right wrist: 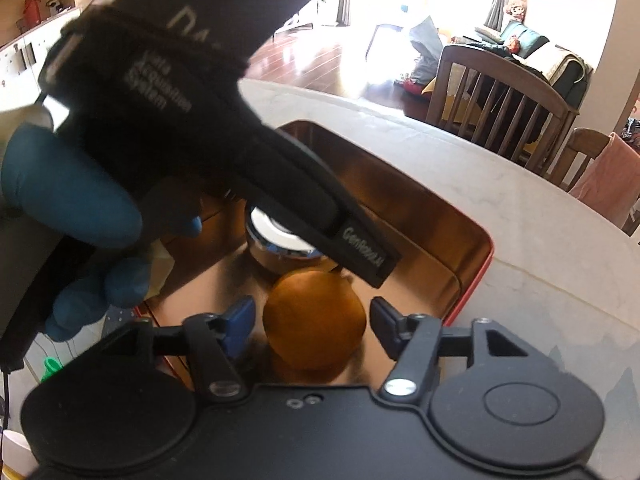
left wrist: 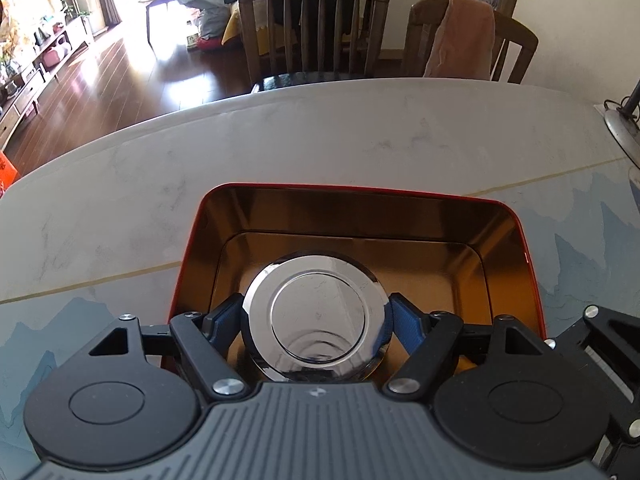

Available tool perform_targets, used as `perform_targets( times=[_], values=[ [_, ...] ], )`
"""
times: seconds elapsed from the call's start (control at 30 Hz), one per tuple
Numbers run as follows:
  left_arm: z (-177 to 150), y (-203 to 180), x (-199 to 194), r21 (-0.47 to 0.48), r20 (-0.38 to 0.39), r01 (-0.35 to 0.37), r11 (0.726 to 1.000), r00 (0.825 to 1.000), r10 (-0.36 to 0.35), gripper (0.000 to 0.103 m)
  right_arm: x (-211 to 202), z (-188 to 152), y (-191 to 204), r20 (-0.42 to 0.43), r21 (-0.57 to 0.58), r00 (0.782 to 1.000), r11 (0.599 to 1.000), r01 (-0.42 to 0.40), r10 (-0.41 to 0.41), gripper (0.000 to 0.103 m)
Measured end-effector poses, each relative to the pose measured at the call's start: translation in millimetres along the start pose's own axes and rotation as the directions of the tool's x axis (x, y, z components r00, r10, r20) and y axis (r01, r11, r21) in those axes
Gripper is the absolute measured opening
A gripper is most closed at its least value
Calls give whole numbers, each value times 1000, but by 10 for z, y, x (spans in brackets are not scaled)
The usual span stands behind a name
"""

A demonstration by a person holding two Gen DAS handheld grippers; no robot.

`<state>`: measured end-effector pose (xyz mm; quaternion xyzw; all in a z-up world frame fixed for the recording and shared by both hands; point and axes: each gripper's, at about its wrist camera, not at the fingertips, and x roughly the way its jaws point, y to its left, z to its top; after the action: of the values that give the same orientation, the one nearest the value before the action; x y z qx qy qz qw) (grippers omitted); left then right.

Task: Organize rigid objects
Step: 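Carry the silver container and orange into the red tin and release both, then withdraw both tools from the red tin back toward the remaining items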

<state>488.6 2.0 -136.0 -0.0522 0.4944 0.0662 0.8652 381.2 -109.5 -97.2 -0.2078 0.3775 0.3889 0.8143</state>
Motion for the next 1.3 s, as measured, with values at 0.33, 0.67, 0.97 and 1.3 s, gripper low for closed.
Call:
perform_targets(
  times=[0.33,0.67,0.97,1.3],
  values=[
    [-48,104,-296,-49,58,13,999,998,-10,78,-168,3,-50,19,44,1000,999,8,-9,67],
    [-187,133,-827,-52,137,27,998,990,-19,78,-523,37,-87,62,112,998,994,16,-23,73],
    [-390,145,-1301,-32,197,53,998,979,-45,78,-904,-44,57,96,163,994,986,41,-57,77],
    [-715,218,-1744,-13,247,63,998,967,-58,78,-1249,-187,289,121,200,987,977,77,-103,85]
  ],
)
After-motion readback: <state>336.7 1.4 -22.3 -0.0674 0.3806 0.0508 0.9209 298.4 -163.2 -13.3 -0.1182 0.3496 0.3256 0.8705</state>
